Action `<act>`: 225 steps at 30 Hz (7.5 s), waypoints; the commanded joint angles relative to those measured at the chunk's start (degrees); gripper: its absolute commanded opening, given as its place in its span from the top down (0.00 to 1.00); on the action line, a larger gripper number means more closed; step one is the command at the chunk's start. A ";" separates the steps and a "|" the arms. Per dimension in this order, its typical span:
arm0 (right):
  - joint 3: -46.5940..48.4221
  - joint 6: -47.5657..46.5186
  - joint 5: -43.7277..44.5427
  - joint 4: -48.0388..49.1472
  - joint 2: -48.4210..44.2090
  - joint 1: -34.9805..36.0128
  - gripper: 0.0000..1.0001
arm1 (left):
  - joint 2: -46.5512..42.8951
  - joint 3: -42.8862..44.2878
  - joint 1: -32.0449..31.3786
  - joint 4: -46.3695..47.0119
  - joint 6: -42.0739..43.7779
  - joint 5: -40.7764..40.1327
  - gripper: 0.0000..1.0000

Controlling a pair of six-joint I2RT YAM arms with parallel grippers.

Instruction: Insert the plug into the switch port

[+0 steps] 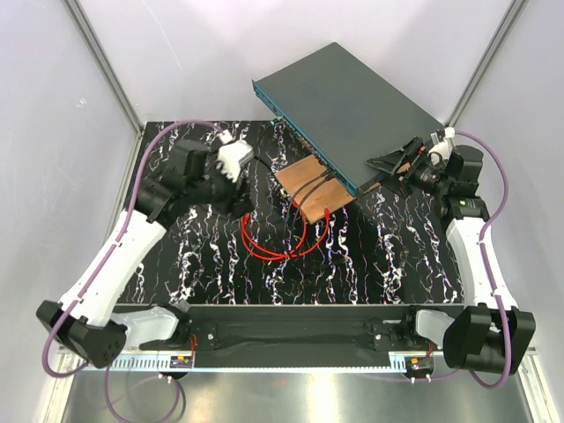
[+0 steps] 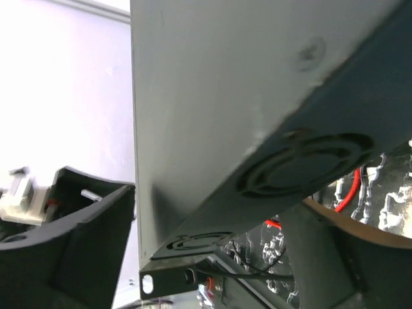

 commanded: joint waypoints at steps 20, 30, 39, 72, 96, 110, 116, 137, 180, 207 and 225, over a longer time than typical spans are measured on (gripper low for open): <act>17.64 -29.69 12.18 -33.54 -8.65 -0.22 0.00 | 20.38 -17.39 11.41 20.22 -25.55 -12.53 0.45; 20.72 -32.69 12.36 -36.36 -8.30 -0.22 0.00 | 30.50 -16.24 10.71 23.30 -28.10 -15.87 0.48; 20.28 -33.13 12.45 -35.30 -7.07 -0.31 0.00 | 34.19 -16.33 5.27 22.25 -23.80 -23.43 0.66; 24.06 -34.98 9.90 -34.86 -3.64 -0.66 0.00 | -1.40 12.07 -1.77 -15.80 23.48 -13.59 1.00; 24.95 -20.15 -21.40 -12.91 -5.04 4.16 0.15 | -5.37 9.86 -10.99 1.68 8.21 -1.54 1.00; 14.83 -5.09 -14.98 2.23 -3.38 18.76 0.21 | 6.06 15.04 -22.24 7.66 2.13 -10.16 1.00; 12.38 -5.27 -14.36 1.70 -2.76 21.04 0.31 | 8.35 16.54 -24.27 9.07 1.96 -11.66 1.00; 12.02 -9.13 -12.60 -1.90 -2.06 22.10 1.00 | 9.32 17.60 -25.59 8.98 3.36 -8.76 0.84; 11.40 -8.69 -11.47 -4.35 -3.46 21.32 0.47 | 9.76 14.17 -26.91 14.96 4.25 -9.46 1.00; 8.42 -13.35 15.97 -23.27 -13.58 4.79 0.02 | 20.83 20.67 -27.17 9.16 -13.16 -22.38 1.00; 9.38 -24.32 4.01 -14.55 -12.77 3.38 0.02 | 19.08 18.75 -25.06 10.03 -13.43 -17.22 1.00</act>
